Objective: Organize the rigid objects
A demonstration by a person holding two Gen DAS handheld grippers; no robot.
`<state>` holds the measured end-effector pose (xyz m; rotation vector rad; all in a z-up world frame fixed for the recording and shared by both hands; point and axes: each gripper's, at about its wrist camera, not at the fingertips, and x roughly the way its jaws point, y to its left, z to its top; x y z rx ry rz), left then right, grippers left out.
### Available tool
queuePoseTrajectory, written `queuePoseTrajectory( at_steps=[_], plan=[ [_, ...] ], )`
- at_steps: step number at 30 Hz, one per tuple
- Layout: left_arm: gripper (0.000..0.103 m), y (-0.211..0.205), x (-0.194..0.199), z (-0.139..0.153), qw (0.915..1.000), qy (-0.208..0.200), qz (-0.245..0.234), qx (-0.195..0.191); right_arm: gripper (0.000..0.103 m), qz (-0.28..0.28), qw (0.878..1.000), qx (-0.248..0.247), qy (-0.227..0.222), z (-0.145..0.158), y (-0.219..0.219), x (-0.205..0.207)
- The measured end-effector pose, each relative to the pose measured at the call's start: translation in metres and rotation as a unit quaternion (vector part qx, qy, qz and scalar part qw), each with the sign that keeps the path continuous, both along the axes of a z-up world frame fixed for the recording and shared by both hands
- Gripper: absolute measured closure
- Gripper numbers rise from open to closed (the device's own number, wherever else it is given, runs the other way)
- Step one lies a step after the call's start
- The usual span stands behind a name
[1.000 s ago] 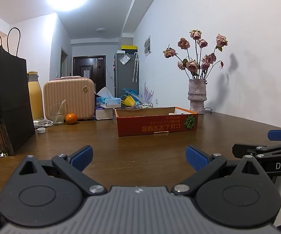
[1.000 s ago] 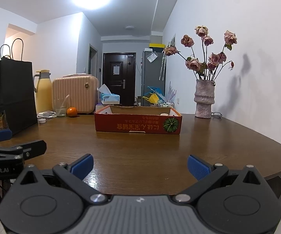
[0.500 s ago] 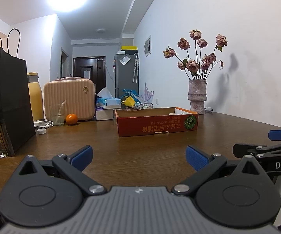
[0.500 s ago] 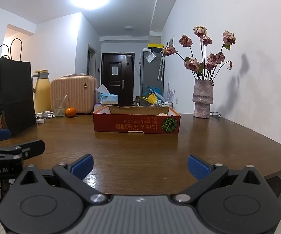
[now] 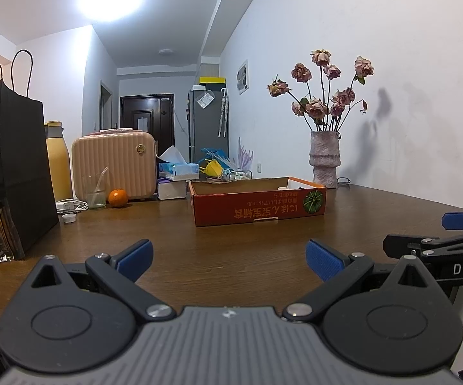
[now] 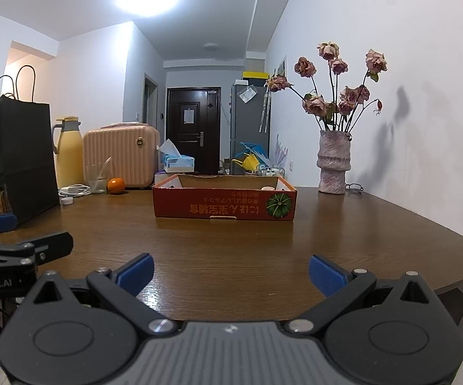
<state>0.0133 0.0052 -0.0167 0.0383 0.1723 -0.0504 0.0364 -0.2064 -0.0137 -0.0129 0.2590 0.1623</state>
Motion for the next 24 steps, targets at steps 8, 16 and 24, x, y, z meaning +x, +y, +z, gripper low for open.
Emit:
queuePoseTrajectory(
  at_steps=[8,16,24],
  plan=[
    [0.0,-0.0002,-0.0004,0.0006,1.0,-0.001,-0.001,0.001,0.0,-0.002,1.0,-0.002,-0.002,0.0004,0.0013,-0.0016],
    [0.0,-0.0005,0.0009,0.001,1.0,0.007,0.0,-0.003,0.0,-0.001,1.0,-0.001,-0.002,0.0006,0.0011,-0.0014],
    [0.0,0.0014,0.0001,0.0006,1.0,0.002,0.002,-0.007,0.0,-0.003,1.0,0.0,-0.002,0.0005,0.0016,-0.0015]
  ],
)
